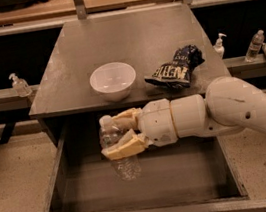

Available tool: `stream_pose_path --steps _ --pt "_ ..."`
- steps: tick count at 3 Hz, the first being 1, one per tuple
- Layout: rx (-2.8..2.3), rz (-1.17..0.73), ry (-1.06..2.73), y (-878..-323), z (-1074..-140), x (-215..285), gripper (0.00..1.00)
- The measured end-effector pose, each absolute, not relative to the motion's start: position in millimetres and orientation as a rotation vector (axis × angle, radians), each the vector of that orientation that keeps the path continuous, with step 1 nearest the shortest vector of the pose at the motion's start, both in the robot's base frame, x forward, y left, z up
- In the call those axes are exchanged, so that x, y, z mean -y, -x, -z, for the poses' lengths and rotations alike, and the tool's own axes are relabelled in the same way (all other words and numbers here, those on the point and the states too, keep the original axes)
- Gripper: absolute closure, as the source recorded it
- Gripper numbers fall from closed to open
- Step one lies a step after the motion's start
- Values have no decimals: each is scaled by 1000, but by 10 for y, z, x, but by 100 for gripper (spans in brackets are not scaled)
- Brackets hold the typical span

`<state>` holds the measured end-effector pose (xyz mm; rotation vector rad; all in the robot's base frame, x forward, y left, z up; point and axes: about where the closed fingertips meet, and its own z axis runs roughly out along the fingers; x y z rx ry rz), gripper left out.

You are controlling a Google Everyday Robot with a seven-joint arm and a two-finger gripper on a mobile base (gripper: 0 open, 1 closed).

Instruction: Place water bottle into top drawer

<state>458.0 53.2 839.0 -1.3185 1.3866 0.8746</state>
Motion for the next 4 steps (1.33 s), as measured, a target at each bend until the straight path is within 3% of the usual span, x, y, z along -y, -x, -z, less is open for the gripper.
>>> stream_pose_path --steps 4 --pt "-1351 -817 1258 -4822 -7571 -146 100"
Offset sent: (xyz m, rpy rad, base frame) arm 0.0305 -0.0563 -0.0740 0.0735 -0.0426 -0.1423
